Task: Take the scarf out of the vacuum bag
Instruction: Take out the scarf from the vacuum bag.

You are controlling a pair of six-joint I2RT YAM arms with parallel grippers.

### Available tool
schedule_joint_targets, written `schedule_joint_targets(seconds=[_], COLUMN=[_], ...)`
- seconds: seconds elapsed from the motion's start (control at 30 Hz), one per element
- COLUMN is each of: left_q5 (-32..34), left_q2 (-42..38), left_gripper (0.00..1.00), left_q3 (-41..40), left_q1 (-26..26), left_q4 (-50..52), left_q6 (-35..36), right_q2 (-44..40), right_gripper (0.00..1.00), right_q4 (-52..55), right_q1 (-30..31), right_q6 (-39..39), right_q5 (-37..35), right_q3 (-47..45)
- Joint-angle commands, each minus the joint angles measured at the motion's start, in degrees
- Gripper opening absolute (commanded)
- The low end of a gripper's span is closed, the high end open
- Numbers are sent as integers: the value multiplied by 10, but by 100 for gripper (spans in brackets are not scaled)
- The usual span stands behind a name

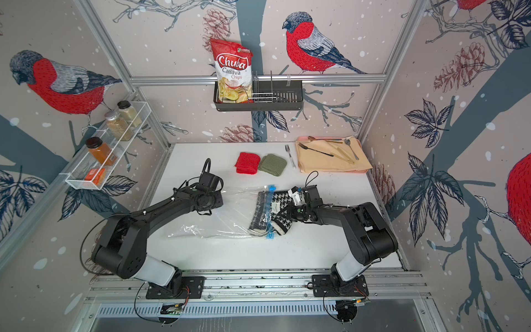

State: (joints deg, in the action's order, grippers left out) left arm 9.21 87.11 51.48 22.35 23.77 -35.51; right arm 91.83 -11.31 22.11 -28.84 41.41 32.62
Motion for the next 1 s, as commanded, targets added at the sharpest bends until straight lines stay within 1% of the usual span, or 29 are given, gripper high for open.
schedule_joint_targets(seconds=[0.0, 0.97], left_q5=[45, 50], left_q2=[-3, -14], left_gripper=[10, 10], left_q3=[4, -1], left_q1=[-4, -12], left_q4=[15, 14], left_q6=[2, -2], right_q2=[2, 1], right_gripper=[0, 0], right_q4=[18, 20], right_q1=[-2, -3], right_q6=[5, 5], right_q5=[-9, -10], right_q3=[1, 2])
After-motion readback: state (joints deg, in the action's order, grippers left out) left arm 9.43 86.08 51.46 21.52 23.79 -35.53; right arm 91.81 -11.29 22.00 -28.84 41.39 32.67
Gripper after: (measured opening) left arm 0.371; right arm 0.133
